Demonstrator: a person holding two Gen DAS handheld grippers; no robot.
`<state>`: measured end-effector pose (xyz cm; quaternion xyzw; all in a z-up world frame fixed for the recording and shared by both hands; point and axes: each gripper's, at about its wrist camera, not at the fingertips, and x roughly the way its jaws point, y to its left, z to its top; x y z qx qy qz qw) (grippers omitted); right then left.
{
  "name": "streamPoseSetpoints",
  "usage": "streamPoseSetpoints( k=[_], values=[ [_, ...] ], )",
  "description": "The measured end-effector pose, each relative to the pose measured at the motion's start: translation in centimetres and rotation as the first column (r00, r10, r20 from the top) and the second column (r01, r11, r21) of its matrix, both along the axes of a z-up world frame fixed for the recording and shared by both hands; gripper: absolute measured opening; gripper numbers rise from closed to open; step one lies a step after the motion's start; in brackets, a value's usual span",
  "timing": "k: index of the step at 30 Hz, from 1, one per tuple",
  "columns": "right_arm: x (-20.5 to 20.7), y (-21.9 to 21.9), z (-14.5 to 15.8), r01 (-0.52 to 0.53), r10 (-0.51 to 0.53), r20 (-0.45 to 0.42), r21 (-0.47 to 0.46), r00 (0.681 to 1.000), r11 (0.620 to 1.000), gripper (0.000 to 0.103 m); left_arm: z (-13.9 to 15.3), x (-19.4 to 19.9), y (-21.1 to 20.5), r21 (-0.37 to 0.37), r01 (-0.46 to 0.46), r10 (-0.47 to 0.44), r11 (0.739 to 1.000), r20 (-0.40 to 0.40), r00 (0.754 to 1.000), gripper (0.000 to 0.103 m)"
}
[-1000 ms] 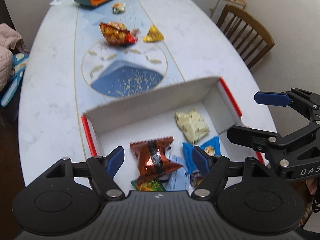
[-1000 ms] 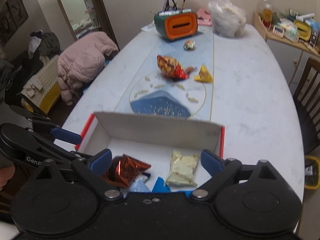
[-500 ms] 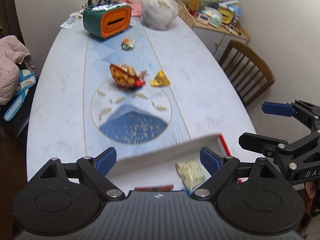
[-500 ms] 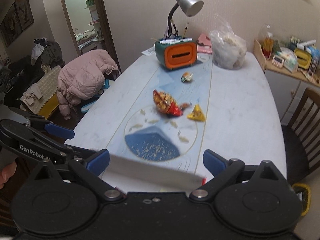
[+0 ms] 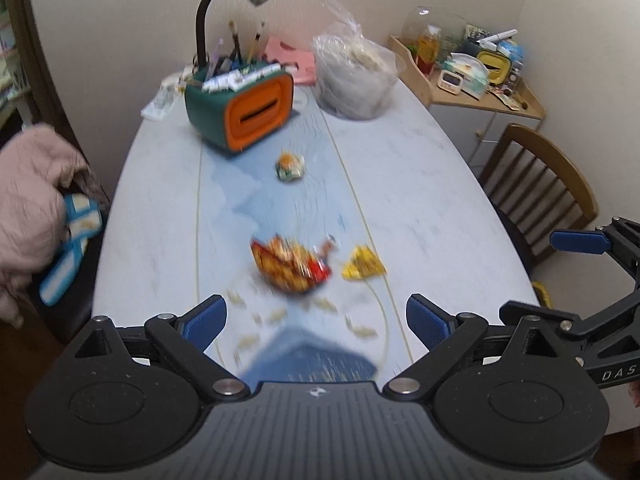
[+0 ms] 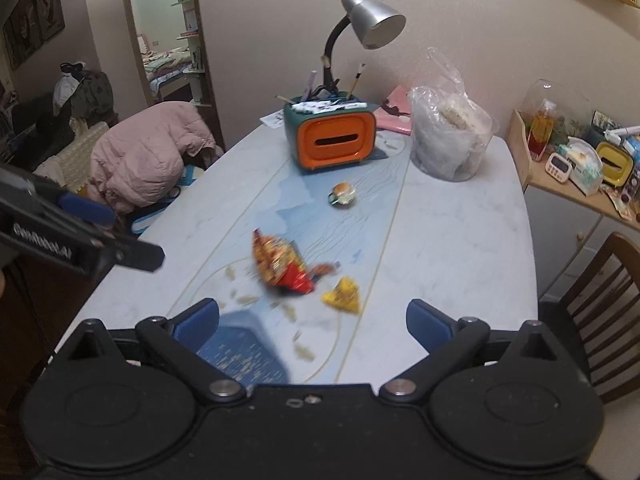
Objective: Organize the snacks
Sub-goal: 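Move both tools out of the box toward the orange chip bag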
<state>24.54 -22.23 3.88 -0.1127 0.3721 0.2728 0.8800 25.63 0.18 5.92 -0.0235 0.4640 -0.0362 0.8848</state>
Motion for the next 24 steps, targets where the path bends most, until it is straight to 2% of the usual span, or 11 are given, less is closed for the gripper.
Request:
streamPoseSetpoints(
  k=[6,17,24],
  values=[
    [5.1,0.2,-1.8,-0.021,0.021,-0.017,-0.035,1.0,0.999,0.1,-1.6,5.8,-1.4,0.066,0.026,-0.025,0.998,-0.002,1.0,0.097],
    [10.8,1.1,-9.6,-0.084,0.069,-0.122,-0.119,0.99,0.989,0.097,-9.3,13.4,-4.2,0.116,0.085,-0.072,0.99,-0.111,0.991,0.097],
    [13.2,1.7,-13.3,-0.122,0.101,-0.151,-0.138,0.983,0.983,0.094,-13.2,17.0,-4.7,0.12,0.116,-0.093,0.986,-0.181,0.979,0.096]
  ],
)
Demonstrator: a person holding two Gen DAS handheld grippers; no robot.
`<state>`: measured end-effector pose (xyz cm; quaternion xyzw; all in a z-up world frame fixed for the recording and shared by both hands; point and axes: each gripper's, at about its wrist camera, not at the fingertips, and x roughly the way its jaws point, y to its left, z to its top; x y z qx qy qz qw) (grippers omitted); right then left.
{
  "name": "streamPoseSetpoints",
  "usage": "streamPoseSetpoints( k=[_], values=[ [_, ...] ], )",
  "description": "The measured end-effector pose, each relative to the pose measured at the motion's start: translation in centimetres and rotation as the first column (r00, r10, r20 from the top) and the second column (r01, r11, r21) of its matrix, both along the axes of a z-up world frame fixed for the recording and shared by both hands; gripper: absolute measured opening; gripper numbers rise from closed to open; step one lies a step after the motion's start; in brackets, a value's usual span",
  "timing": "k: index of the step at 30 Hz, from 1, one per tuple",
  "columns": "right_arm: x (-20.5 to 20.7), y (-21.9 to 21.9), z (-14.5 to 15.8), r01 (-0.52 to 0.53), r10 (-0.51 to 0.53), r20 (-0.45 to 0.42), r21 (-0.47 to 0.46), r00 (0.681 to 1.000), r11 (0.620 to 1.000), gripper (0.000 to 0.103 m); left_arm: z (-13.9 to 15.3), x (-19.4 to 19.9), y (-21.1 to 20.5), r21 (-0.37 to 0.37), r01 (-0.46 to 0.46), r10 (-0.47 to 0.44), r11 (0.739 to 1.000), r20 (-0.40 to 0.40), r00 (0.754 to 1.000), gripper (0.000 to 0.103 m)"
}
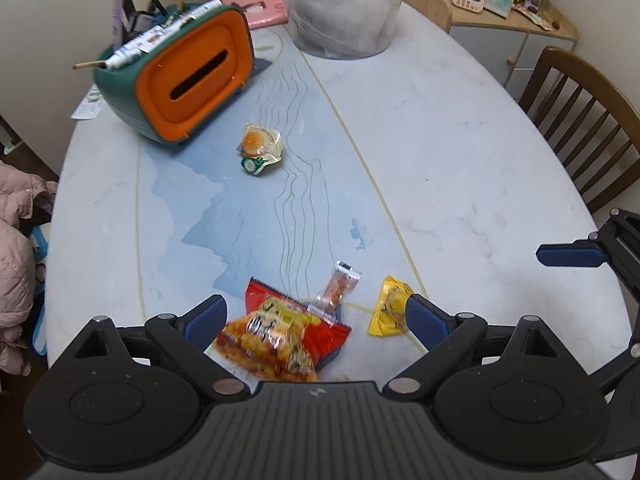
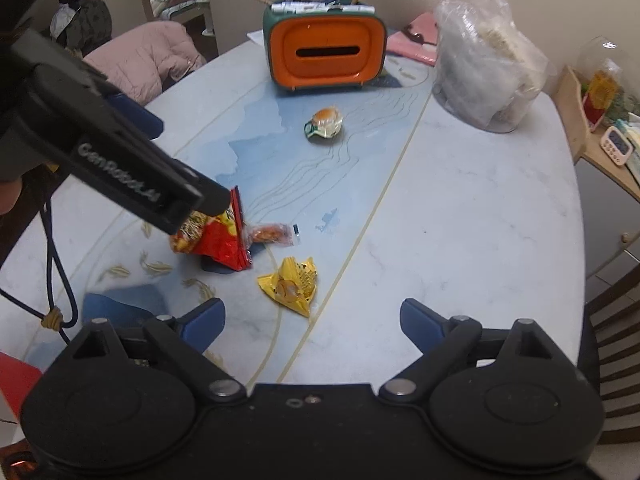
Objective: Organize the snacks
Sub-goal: 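Grasp the wrapped stick candy with left tool while right tool grasps yellow triangle packet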
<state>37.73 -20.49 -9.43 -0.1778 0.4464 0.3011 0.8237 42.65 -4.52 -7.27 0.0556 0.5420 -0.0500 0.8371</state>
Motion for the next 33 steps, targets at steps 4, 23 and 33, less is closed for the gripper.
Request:
streamPoseSetpoints(
  k=[4,23,33],
  values=[
    [1.2,0.3,-1.8,-0.013,0.013,-0.013,-0.012,1.0,1.0,0.092,-1.8,1.7,-0.1,0.001,0.009,-0.009,1.0,-0.025,1.0,0.096],
    [4.2,3.1,-8.2,-0.05,0.049,-0.023,-0.042,0.999,0.998,0.074,-9.1,4.3,-1.3,0.019,0.04,-0.037,0.999,-0.151,0.988,0.057],
    [4.6,4.3,-8.2,-0.066,0.066,0.002,-0.004,0.998,0.998,0.059,-10.1,4.8,-1.3,-0.006,0.047,-0.047,0.999,-0.183,0.982,0.041]
  ],
)
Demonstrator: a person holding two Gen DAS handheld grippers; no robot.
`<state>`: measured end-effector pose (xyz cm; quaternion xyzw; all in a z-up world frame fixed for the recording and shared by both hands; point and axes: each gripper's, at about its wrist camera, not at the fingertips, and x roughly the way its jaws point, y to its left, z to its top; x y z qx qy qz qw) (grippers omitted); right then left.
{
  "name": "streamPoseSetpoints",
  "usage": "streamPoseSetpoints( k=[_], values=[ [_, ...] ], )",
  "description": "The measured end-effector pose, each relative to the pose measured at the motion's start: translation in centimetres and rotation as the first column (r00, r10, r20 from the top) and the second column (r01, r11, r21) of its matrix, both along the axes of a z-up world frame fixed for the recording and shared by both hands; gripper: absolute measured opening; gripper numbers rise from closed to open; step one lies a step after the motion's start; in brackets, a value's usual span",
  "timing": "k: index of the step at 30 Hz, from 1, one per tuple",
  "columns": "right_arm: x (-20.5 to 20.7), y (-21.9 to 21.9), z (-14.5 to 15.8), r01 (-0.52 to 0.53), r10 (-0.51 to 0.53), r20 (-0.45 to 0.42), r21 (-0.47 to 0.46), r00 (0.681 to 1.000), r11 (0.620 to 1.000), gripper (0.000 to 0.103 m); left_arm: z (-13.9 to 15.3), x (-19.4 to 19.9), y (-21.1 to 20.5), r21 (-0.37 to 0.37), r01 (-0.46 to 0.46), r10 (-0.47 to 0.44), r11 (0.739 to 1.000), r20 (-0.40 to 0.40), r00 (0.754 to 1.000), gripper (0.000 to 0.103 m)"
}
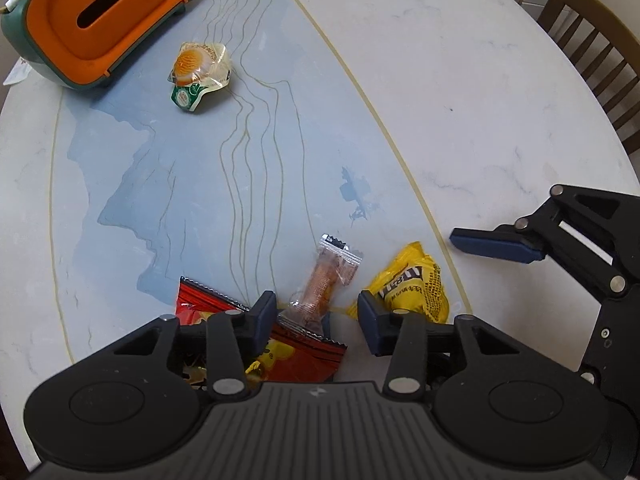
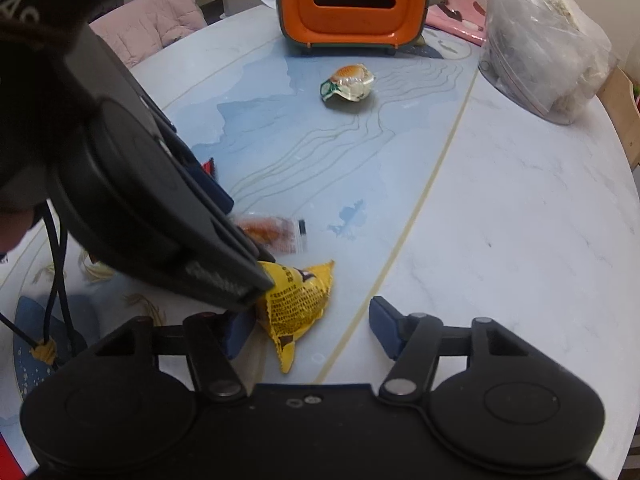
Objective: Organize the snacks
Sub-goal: 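Grasp the wrapped stick candy with left tool while right tool grasps yellow triangle packet, then carry the stick candy and yellow packet over the box with both tools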
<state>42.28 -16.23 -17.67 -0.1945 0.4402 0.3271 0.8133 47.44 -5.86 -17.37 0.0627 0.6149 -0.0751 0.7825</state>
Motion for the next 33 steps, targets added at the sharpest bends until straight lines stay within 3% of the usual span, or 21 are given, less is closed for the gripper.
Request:
streamPoseSetpoints(
  k=[2,4,7,12,22,33],
  values=[
    [0.2,0.1,0.0,0.005,-0.005,0.001,0.012,1.0,1.0,0.055,0.0,0.1,0.2,-0.004,-0.01,0.01,1.0,-0.001,1.0,0.036],
    [0.4,0.2,0.0,0.002,-0.002,-0.006,0.027,1.0,1.0,0.045,0.0,0.2,0.3,-0.002,-0.019,0.019,1.0,-0.003,1.0,0.031],
    [0.3,0.4,0.0,-0.001,0.001,0.007,0.028,1.0,1.0,0.04,-0.1,0.2,0.4,0.0,-0.028,0.028,1.0,-0.01,1.0,0.024],
    [0.2,-0.1,0.1,0.016,-0.017,0.014,0.04,1.0,0.999,0.031,-0.2,0.1,0.5,0.005,-0.05,0.05,0.999,-0.004,0.999,0.022],
    [-1.2,-2.5,2.4,0.074,-0.075,0.008,0.07,0.997,0.995,0.03,2.0,-0.6,1.1,-0.066,-0.121,0.122,0.99,0.014,0.992,0.021],
    [-5.1,-5.1,8.6,0.099,-0.105,0.049,0.116,0.993,0.988,0.031,8.9,-4.6,1.3,-0.131,-0.119,0.132,0.984,0.092,0.987,0.021]
  ],
)
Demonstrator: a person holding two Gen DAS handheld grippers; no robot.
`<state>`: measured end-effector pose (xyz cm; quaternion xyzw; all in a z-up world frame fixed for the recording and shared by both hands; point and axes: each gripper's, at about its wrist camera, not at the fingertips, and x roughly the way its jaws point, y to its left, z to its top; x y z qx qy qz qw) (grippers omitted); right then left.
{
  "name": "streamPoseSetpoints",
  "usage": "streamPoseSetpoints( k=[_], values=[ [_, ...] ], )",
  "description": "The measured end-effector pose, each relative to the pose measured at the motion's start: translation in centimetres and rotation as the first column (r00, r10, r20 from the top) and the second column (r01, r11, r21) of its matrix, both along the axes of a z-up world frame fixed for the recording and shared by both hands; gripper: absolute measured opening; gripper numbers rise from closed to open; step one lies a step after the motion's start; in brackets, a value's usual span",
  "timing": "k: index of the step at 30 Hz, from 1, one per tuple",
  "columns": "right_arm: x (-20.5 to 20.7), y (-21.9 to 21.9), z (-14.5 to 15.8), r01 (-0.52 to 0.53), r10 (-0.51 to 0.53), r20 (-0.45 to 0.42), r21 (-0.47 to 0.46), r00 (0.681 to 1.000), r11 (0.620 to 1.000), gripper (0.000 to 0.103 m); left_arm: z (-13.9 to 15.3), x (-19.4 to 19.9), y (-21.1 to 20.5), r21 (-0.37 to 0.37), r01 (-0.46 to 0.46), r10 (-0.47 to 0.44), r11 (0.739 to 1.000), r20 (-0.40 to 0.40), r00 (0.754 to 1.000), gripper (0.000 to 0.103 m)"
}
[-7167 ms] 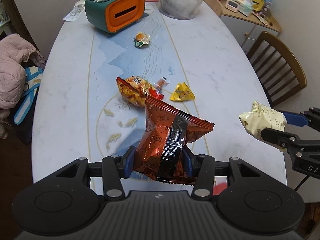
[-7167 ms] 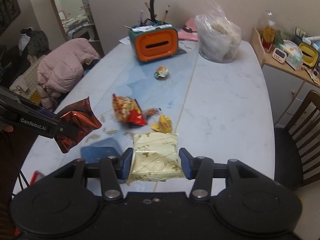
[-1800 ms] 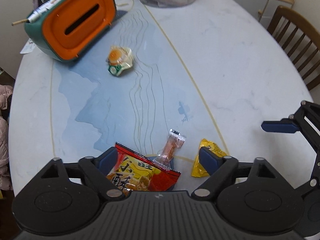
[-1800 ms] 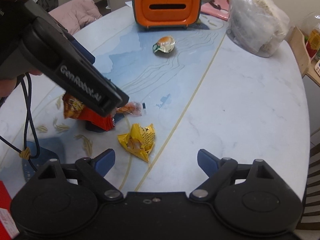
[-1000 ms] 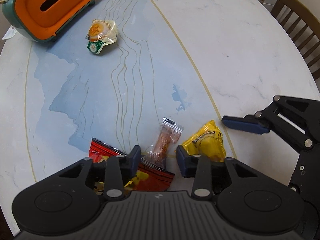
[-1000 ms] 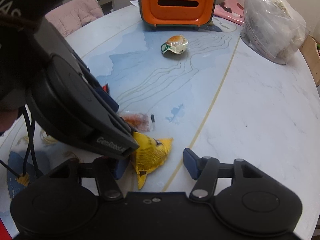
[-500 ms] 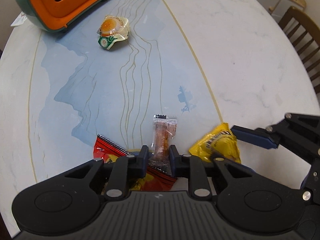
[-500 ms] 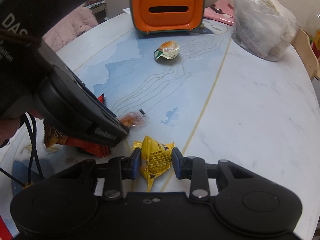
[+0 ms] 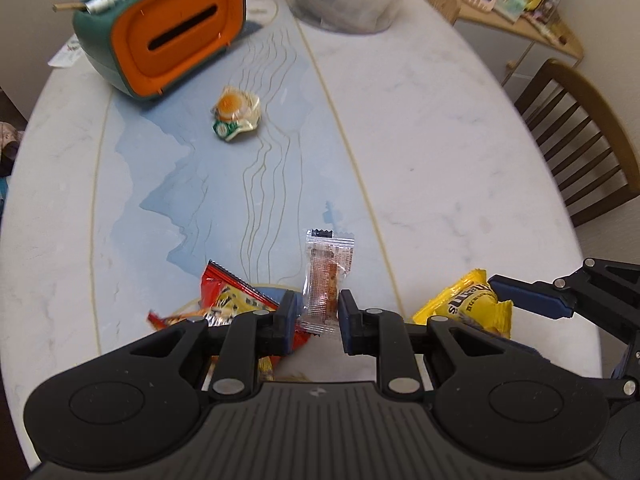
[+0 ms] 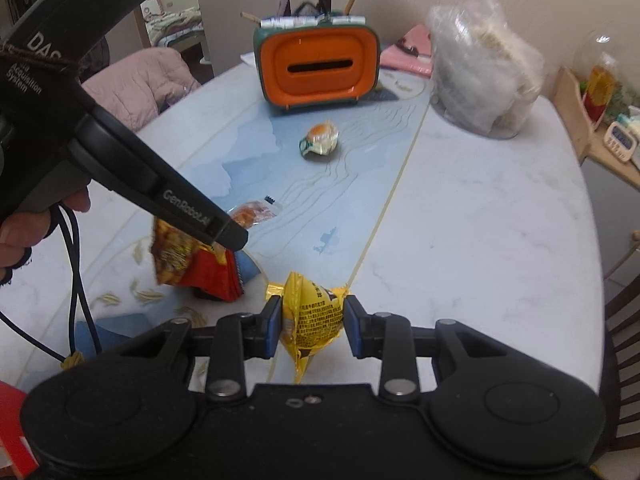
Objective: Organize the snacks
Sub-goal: 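Carry the stick candy and yellow packet over the box with both tools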
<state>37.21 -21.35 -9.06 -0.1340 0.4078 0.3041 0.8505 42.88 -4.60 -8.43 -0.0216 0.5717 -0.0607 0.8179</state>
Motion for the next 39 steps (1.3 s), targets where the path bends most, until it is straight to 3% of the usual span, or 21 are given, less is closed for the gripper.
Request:
streamPoseSetpoints(
  k=[10,19,32,39],
  values=[
    [-5.4,-1.0,6.9,0.015,-0.016,0.02,0.053,1.0,0.998,0.031,7.0,-6.4,0.4,-0.038,0.021,-0.018,0.999,0.077,0.997,0.021],
    [-11.7,-1.0,9.3,0.014,-0.014,-0.007,0.056,1.0,0.998,0.031,10.0,-14.1,0.6,-0.041,0.062,-0.058,0.997,0.095,0.994,0.021],
    [-20.6,-0.9,10.6,-0.013,0.013,-0.007,0.065,1.0,0.998,0.031,10.6,-24.0,0.5,-0.043,0.11,-0.107,0.993,0.066,0.992,0.021],
    [-23.6,-0.8,9.0,-0.012,0.015,-0.051,0.06,0.999,0.998,0.031,9.2,-28.0,0.6,-0.061,0.127,-0.126,0.99,0.027,0.992,0.021]
  ],
)
